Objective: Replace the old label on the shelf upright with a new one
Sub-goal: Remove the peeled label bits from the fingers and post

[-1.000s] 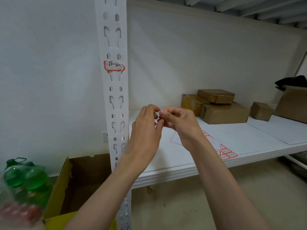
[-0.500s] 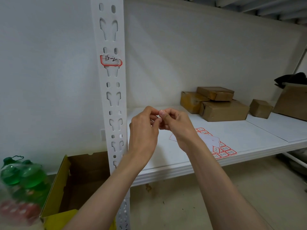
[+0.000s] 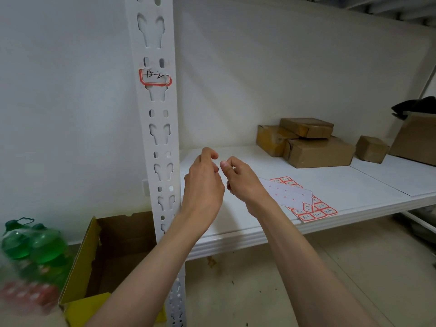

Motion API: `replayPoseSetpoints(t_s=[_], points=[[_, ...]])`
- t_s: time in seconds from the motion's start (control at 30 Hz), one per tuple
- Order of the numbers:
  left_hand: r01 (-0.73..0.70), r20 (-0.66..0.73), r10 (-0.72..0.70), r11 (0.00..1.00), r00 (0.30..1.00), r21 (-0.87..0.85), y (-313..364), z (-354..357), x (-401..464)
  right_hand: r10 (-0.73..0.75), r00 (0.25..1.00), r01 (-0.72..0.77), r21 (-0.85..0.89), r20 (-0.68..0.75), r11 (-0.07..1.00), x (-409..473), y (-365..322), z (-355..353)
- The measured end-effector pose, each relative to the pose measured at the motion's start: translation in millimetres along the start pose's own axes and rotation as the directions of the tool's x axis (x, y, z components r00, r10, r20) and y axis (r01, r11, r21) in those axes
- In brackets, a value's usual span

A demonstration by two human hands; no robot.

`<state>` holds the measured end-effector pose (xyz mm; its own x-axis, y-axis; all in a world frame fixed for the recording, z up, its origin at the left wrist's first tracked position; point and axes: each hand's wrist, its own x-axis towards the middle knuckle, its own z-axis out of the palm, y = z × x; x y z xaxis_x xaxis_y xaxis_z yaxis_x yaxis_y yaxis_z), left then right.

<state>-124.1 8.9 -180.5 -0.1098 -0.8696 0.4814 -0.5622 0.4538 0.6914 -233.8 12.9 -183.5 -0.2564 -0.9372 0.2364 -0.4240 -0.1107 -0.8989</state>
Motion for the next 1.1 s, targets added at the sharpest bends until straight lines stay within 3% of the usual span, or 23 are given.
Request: replayPoseSetpoints(t_s=[0.13,0.27,0.47,0.6,0.93,1.1], points=[[0.027,0.033,-0.028,0.999,0.999,0.023,-3.6,1.6,-1.3,0.001,0.997,-0.009,-0.106,-0.075,0.994,1.2,-0.2,3.7],[0.068,0.087,-0.071,0.997,0.994,0.031,-7.1,4.0,-0.7,0.104,0.994,-0.109,-0.128,-0.041,0.986,5.4,10.3,8.1],[0.100,0.146,-0.104,0.994,0.984,0.038,-12.2,4.8,-4.5,0.114,0.993,-0.114,0.004,-0.037,0.993,6.0,21.2,10.1],[0.084,0.177,-0.098,0.993,0.979,0.085,-15.2,6.4,-6.2,0.089,0.994,-0.089,0.001,-0.071,0.996,5.7,24.9,10.0],[0.110,0.245,-0.151,0.978,0.958,0.175,-26.6,16.9,-4.7,0.093,0.991,-0.102,-0.090,-0.099,0.991,12.3,30.3,8.3],[0.138,0.259,-0.189,0.969,0.947,0.204,-29.2,22.4,-5.0,0.086,0.984,-0.120,-0.222,-0.155,0.968,14.0,32.6,7.9]])
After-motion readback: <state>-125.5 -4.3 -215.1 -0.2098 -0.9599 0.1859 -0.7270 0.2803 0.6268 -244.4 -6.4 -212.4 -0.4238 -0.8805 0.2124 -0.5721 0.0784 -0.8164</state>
